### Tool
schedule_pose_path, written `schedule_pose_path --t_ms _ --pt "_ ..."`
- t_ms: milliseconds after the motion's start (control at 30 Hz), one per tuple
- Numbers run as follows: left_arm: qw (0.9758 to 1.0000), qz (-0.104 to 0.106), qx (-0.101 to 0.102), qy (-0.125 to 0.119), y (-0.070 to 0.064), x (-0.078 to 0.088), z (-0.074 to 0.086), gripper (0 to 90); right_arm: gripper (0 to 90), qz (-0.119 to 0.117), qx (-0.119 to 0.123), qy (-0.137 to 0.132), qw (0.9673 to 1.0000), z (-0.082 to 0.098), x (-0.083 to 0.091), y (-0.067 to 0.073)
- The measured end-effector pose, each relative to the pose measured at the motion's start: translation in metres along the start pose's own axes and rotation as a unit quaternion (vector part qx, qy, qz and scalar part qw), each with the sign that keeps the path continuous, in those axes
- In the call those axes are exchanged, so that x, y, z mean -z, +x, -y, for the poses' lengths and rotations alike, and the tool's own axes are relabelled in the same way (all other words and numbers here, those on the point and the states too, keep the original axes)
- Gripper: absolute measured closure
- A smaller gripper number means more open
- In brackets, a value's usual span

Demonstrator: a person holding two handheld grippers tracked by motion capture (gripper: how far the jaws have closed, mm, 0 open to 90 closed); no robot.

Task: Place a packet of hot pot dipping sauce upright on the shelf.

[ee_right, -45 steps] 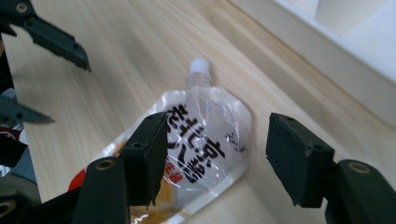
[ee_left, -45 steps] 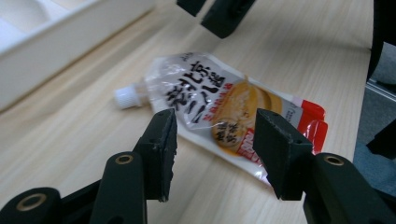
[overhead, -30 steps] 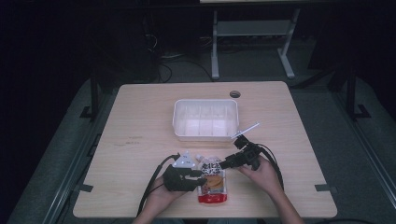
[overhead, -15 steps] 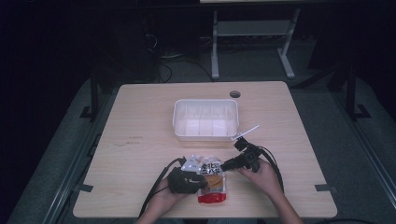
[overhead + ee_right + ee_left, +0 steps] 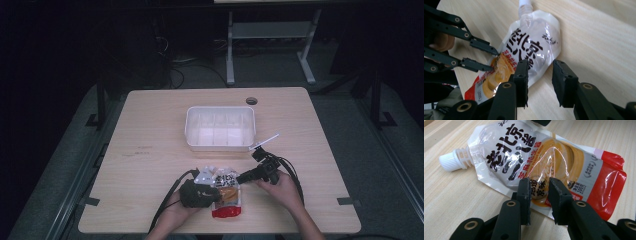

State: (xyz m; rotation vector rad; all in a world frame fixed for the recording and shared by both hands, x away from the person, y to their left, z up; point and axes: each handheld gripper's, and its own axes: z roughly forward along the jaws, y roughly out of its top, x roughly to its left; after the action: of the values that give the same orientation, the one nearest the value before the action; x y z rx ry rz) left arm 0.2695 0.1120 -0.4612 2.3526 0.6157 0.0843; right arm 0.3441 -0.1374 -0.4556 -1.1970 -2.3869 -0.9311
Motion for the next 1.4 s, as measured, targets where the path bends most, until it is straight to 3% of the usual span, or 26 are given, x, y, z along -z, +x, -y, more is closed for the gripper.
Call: schedule_pose_path --t_ms 367,533,633,800,833,1033,1167,1333,1400 --pt "1.0 -0.001 -0.001 0.0 0.0 0.0 0.0 71.9 64.5 -0.01 -0.007 0.01 0.9999 -0.004 -0.012 -0.002" --pt "1.0 -0.001 0.0 -0.001 0.001 0.0 0.0 72.3 69.9 -0.035 -0.01 -0.005 0.9993 -0.006 -0.014 -0.003" --pt "1.0 -0.001 -0.002 -0.001 0.001 0.0 0.0 72.4 73.4 -0.057 0.003 -0.014 0.9983 -0.006 -0.011 -0.001" --pt "1.0 -0.002 -0.002 -0.001 0.001 0.0 0.0 72.5 74.8 -0.056 0.006 -0.011 0.9983 -0.006 -0.011 0.0" --pt "1.0 -0.002 -0.001 -0.002 0.001 0.0 0.0 72.5 74.2 -0.054 -0.004 -0.006 0.9985 -0.006 -0.014 -0.002" --pt "1.0 -0.003 -0.002 -0.001 0.001 0.0 0.0 72.1 77.7 -0.035 -0.001 -0.001 0.9994 -0.009 -0.025 -0.001" --pt "1.0 0.0 0.001 -0.003 0.002 0.0 0.001 72.0 87.9 -0.047 0.002 -0.022 0.9986 -0.008 -0.021 -0.003" --pt "1.0 -0.003 0.002 -0.006 0.003 0.002 0.001 65.7 89.6 -0.048 0.012 -0.039 0.998 -0.008 -0.016 0.003" --pt "0.9997 -0.002 0.007 -0.022 0.005 0.007 0.001 64.4 89.8 -0.046 0.019 -0.054 0.9973 -0.007 -0.011 0.009"
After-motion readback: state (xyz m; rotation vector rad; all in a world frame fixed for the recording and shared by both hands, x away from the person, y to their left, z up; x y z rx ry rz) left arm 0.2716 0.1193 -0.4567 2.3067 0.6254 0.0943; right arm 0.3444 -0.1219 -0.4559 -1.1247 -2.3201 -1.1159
